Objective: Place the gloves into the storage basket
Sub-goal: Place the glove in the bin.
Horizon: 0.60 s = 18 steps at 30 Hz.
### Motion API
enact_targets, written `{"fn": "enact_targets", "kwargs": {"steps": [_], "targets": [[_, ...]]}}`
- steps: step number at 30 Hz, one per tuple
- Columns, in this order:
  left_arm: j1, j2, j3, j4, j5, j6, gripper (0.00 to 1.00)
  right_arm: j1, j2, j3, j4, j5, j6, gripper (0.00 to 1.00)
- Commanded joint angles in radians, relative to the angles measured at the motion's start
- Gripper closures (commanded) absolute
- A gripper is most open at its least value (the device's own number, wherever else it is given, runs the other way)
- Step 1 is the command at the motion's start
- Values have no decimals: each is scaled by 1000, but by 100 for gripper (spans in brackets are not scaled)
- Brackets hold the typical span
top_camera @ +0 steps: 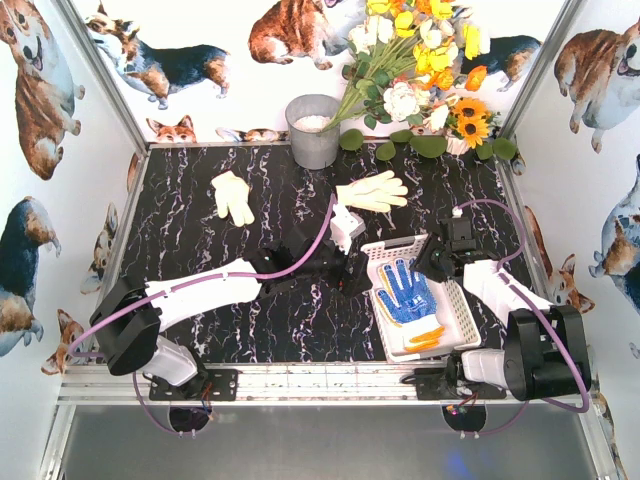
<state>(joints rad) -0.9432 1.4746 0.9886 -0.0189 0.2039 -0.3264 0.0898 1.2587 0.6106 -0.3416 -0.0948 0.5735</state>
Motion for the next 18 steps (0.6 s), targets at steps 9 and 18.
{"fn": "enact_targets", "kwargs": {"steps": [9, 18], "targets": [[6, 5, 2, 19, 15, -10, 19, -2, 1, 11, 109, -89, -17, 95], [6, 12, -2, 20, 20, -14, 19, -3, 27, 15, 115, -186, -46, 96]]}}
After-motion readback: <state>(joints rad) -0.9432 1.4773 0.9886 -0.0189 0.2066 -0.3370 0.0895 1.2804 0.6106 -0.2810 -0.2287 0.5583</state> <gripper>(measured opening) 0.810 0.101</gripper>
